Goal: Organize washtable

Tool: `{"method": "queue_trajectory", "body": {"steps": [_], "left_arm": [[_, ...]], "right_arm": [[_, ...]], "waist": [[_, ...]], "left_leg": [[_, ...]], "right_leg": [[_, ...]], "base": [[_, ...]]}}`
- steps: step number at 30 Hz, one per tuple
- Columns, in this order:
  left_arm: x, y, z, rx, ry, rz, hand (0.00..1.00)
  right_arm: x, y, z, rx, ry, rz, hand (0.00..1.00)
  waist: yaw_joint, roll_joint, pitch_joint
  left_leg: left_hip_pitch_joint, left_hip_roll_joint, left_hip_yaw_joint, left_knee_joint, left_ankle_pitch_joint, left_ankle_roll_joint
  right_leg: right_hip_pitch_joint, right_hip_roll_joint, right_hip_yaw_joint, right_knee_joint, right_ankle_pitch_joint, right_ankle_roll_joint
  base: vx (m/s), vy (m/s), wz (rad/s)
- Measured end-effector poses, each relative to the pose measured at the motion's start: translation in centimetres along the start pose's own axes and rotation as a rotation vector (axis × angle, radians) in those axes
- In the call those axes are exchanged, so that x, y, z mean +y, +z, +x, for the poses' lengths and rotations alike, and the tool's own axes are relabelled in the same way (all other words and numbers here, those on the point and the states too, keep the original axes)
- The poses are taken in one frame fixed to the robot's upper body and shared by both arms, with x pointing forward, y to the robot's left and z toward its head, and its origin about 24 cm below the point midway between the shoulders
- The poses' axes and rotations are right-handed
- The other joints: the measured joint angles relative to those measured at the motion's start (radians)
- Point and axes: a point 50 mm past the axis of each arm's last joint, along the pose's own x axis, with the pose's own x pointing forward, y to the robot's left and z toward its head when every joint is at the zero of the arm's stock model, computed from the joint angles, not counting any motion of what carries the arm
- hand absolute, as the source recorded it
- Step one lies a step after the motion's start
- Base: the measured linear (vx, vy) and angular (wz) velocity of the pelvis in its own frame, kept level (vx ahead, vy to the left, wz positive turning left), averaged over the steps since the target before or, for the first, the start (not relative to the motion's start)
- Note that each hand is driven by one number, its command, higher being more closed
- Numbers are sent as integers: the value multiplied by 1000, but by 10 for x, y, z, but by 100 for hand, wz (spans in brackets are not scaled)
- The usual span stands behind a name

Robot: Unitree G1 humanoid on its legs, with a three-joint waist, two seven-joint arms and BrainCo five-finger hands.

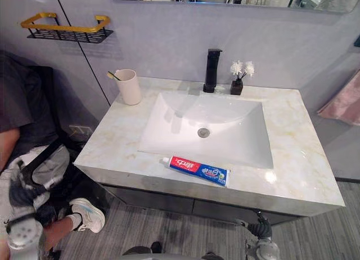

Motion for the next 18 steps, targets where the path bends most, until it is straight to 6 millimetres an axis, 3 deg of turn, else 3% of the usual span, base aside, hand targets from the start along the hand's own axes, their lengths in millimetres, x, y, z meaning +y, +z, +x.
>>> {"method": "queue_trajectory", "body": {"steps": [2, 3, 5, 6, 9, 12, 14, 18], "left_arm": [[-3, 57, 1, -265, -3, -12, 0], [-5, 69, 0, -324, -19, -4, 0], [-25, 121, -9, -615, -157, 12, 0], [-39, 138, -14, -717, -249, 4, 0], [-75, 162, -30, -904, -497, 8, 0], [-111, 164, -49, -986, -758, 24, 0], [-134, 151, -57, -955, -904, 63, 0], [-154, 132, -68, -889, -1054, 95, 0]], "right_arm": [[-3, -4, -4, 6, -5, -4, 0], [-3, -5, -4, 8, -5, -3, 0], [-4, -5, -4, 10, 0, -5, 0], [-3, -6, -5, 13, 11, -7, 0], [-1, -6, -5, 13, 28, -13, 0], [6, -3, -4, 2, 80, -42, 0], [12, 2, -1, -12, 113, -66, 0], [15, 6, 0, -23, 135, -71, 0]], "waist": [[-5, 2, -1], [-6, 3, -2], [-19, 5, -2], [-22, 8, -3], [-34, 11, -3], [-58, 16, -6], [-78, 22, -10], [-81, 29, -15]], "left_leg": [[-3, -2, -21, 8, 0, 1], [-5, -2, -25, 9, -1, 1], [-13, -3, -41, 13, -1, 2], [-12, -4, -45, 15, -1, 2], [-6, -6, -53, 17, -1, 2], [-7, -7, -55, 12, -1, 2], [-6, -3, -48, 12, 0, 1], [-7, 10, -23, 2, 1, 0]], "right_leg": [[15, 3, -19, -9, 6, 10], [15, 4, -21, -9, 6, 10], [17, 7, -38, -10, 6, 10], [21, 7, -41, -9, 6, 10], [31, 6, -45, -10, 6, 10], [29, 5, -46, -10, 6, 11], [25, 7, -39, -9, 7, 13], [4, 15, -11, -7, 9, 15]], "base": [[48, -29, 19], [45, -28, 18], [28, -21, 17], [12, -10, 11], [-10, 2, 5], [-45, 9, 2], [-32, 7, -9], [-3, -3, -22]]}}
